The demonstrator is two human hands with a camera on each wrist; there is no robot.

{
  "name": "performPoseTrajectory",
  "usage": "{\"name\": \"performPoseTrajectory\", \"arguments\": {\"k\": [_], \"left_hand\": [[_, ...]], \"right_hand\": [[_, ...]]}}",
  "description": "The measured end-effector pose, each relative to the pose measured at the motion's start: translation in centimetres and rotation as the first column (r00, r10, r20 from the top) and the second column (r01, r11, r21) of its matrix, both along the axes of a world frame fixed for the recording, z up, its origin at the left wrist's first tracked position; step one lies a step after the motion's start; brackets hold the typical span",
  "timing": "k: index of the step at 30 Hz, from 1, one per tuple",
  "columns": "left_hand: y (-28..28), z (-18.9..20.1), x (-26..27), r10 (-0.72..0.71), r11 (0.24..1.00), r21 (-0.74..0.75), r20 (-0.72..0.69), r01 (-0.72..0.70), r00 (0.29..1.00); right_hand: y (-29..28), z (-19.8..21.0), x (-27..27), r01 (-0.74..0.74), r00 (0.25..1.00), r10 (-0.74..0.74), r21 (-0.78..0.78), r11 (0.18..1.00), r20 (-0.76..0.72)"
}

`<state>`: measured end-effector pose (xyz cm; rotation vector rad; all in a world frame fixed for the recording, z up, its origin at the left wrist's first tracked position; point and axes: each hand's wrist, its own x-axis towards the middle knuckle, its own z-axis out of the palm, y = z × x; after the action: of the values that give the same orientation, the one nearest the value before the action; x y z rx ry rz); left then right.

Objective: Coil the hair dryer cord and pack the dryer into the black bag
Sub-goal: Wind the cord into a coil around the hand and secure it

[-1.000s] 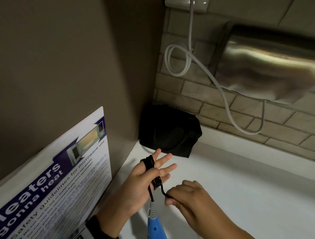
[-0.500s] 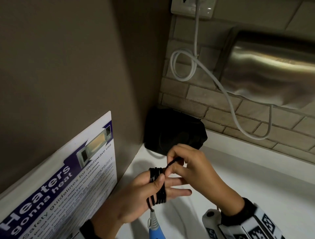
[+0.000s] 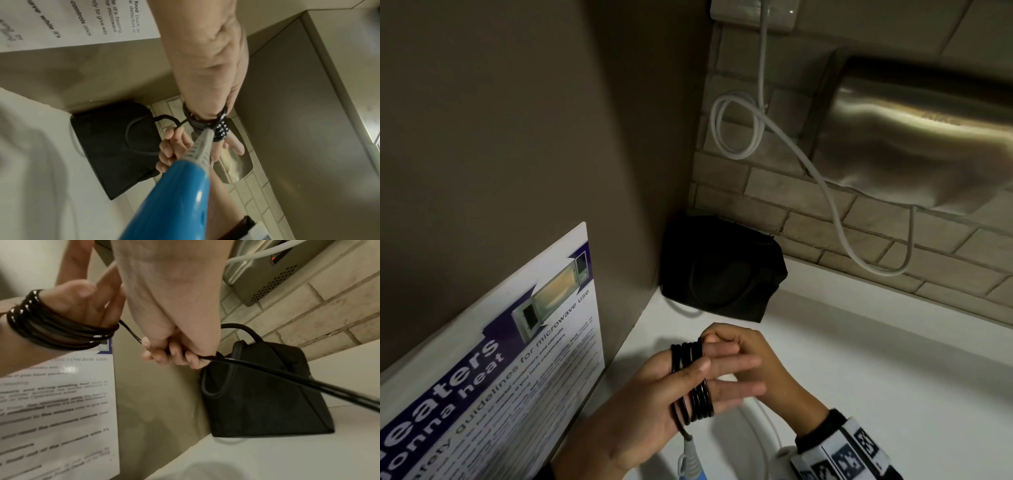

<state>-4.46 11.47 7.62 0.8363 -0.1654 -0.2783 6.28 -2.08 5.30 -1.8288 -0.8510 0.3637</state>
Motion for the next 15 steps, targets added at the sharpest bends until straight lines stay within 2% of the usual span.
{"name": "performPoseTrajectory", "arguments": {"k": [2,4,5,6,7,8,9,10,11,12,13,14,15], "left_hand": [[-0.1,0.0,0.0,0.028,0.999,-0.017,-0.018,-0.028,0.999],[-0.4,0.0,0.1,0.040,0.999,-0.018,-0.021,-0.040,0.999],[-0.5,0.1,0.2,0.045,0.999,-0.008,-0.016,-0.045,0.999],[-0.6,0.1,0.2,0.054,0.999,0.003,-0.008,-0.054,0.999],[-0.7,0.1,0.3,0.070,0.997,0.013,0.000,-0.070,0.998],[-0.8,0.0,0.5,0.093,0.995,0.019,0.004,-0.093,0.996],[-0.7,-0.1,0.6,0.120,0.993,0.018,0.003,-0.120,0.993],[-0.6,-0.3,0.7,0.148,0.989,0.010,-0.002,-0.148,0.989],[-0.5,-0.5,0.8,0.178,0.984,0.000,-0.012,-0.178,0.984],[-0.3,-0.7,0.9,0.208,0.978,-0.008,-0.024,-0.208,0.978],[-0.2,-0.9,1.0,0.240,0.970,-0.013,-0.036,-0.241,0.970],[-0.1,-1.1,1.1,0.274,0.961,-0.016,-0.050,-0.275,0.960],[-0.1,-1.3,1.2,0.307,0.951,-0.016,-0.066,-0.308,0.950]], "right_hand": [[-0.6,0.1,0.3,0.060,0.998,-0.060,-0.017,0.998,-0.004],[-1.4,0.9,0.1,0.028,1.000,-0.028,0.019,0.999,-0.005],[-0.7,1.0,-0.5,0.040,0.999,-0.039,-0.042,0.998,0.022],[0.1,0.9,-0.7,0.187,0.982,-0.177,-0.177,0.966,0.069],[1.1,0.6,-0.2,0.468,0.883,-0.420,-0.337,0.817,0.207],[4.0,-0.7,-0.8,0.563,0.826,-0.498,-0.400,0.723,0.263],[6.1,-1.3,-1.2,0.734,0.677,-0.652,-0.368,0.570,0.342],[6.3,-1.3,-1.7,0.673,0.737,-0.606,-0.415,0.612,0.300],[4.9,-1.6,-1.6,0.468,0.879,-0.453,-0.457,0.756,0.149],[1.7,-1.5,-1.9,0.356,0.933,-0.332,-0.468,0.809,0.138],[-0.2,-1.0,-3.1,0.249,0.966,-0.196,-0.404,0.880,0.170],[-0.7,-0.7,-4.3,0.019,0.990,0.033,-0.362,0.932,0.137],[-2.1,-1.1,-4.2,-0.016,0.980,0.080,-0.333,0.943,0.181]]}}
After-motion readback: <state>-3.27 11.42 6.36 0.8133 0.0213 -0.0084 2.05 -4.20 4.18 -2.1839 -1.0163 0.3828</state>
